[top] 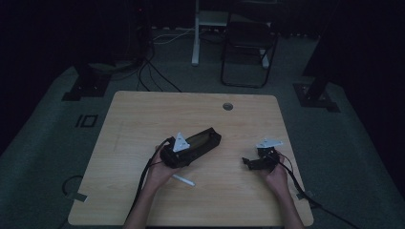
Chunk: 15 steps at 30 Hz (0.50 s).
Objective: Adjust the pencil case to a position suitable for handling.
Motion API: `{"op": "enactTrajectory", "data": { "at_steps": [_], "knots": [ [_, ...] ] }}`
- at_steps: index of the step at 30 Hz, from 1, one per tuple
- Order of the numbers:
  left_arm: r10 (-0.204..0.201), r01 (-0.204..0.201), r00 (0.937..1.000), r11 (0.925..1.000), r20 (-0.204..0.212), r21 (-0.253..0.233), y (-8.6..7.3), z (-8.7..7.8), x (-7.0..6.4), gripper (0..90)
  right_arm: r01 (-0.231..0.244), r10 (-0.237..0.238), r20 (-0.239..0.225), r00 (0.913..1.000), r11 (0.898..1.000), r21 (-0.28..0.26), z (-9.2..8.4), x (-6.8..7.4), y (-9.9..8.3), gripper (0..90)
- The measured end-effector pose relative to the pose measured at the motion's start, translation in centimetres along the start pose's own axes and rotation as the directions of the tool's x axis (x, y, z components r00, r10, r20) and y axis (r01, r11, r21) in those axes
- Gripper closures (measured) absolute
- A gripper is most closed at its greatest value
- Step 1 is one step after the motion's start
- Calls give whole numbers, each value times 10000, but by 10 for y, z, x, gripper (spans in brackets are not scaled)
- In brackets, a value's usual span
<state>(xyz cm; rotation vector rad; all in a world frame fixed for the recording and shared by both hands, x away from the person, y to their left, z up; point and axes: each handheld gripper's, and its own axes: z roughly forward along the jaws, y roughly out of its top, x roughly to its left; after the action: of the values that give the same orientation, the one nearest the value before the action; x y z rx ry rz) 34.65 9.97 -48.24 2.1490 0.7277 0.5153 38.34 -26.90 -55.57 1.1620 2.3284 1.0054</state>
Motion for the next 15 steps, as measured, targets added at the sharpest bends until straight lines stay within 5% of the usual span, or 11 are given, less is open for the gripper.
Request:
{"op": "enactTrajectory", "data": {
  "at_steps": [10, 15],
  "knots": [
    [-808, 782, 9919, 9965, -983, -308, -34, -36, 3, 429, -2, 2, 0, 10000, 10000, 0, 0, 0, 0, 107],
    [-1009, 1017, 9848, 9948, -1415, -12, -46, -37, 8, 392, -5, 5, 0, 10000, 10000, 0, 0, 0, 0, 107]
  ]
}}
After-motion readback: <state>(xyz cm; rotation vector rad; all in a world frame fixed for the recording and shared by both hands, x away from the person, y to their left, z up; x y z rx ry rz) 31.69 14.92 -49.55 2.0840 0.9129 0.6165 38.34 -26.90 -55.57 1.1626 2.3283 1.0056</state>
